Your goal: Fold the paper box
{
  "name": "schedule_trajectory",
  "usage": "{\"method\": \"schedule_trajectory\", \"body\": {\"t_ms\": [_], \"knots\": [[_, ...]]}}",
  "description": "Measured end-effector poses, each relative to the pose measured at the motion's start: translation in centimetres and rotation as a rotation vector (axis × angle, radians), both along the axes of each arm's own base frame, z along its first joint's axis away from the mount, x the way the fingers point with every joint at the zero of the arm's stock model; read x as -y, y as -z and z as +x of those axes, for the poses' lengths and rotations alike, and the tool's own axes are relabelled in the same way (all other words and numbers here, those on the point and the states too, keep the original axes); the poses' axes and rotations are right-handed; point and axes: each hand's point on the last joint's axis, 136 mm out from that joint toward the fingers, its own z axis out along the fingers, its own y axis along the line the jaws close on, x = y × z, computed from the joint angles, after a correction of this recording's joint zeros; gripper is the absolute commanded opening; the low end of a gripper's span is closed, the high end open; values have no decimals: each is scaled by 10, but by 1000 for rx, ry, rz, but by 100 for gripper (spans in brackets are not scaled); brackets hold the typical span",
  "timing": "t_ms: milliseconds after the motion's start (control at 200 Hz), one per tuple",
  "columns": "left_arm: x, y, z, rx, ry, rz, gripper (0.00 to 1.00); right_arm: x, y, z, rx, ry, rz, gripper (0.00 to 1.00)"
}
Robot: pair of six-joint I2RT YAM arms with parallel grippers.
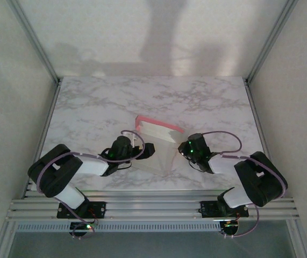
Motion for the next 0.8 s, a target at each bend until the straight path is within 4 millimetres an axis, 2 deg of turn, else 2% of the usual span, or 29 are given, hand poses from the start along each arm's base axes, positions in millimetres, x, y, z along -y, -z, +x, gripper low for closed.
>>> {"method": "schedule_trajectory", "body": {"t_ms": [230, 801], "knots": [[6, -3, -2, 4, 17, -54, 99, -13, -18, 21, 67, -16, 16, 18], [35, -9, -23, -24, 51, -187, 99, -22, -13, 27, 75, -56, 15, 21]]}}
